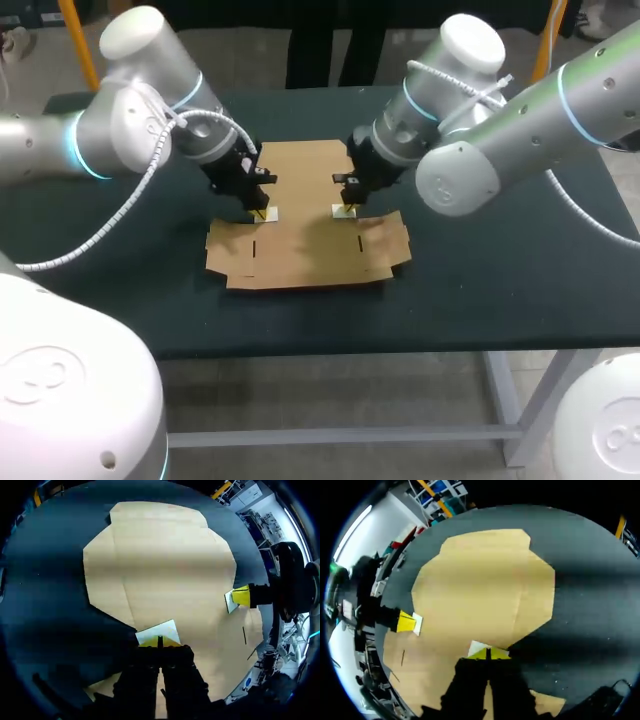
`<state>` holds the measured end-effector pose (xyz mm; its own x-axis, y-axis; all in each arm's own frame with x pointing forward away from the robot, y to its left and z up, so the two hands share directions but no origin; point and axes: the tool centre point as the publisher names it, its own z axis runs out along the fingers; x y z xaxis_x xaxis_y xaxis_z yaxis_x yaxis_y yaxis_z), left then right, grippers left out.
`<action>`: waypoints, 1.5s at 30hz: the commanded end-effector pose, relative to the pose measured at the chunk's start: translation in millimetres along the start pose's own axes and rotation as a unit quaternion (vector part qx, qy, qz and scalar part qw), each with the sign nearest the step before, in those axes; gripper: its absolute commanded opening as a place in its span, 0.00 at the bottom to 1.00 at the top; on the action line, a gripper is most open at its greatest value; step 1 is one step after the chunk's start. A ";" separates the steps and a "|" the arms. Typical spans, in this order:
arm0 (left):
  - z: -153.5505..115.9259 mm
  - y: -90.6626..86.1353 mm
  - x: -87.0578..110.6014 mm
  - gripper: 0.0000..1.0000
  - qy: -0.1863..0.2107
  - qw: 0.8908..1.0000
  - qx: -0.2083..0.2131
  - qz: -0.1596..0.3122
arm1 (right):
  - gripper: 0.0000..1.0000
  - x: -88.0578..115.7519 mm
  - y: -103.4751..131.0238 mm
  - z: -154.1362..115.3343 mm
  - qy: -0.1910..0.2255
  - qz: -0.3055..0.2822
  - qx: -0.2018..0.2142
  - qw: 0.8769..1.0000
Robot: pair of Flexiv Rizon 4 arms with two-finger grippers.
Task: Assemble the packaging by folding the flat box into shape, placing the metal phone stand inside, and closing the box properly
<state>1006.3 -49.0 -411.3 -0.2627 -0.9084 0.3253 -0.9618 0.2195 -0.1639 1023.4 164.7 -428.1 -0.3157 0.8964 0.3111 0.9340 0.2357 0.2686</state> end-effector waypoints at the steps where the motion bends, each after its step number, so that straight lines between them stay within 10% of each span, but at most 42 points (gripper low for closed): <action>1: 17.4 -2.1 -1.0 0.00 -0.014 1.000 -0.006 -0.008 | 0.00 -2.8 -1.0 23.1 -0.014 0.005 0.011 1.000; 45: -78.6 6.8 -35.1 0.00 0.069 0.994 0.049 -0.063 | 0.00 -60.0 2.1 -75.9 0.209 -0.002 -0.021 0.978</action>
<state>1008.6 6.3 -358.4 -0.1558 -0.8667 0.4738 -0.9775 0.0662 -0.2002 1031.7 93.9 -384.9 -0.3562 0.7442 0.5650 0.9273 0.2072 0.3117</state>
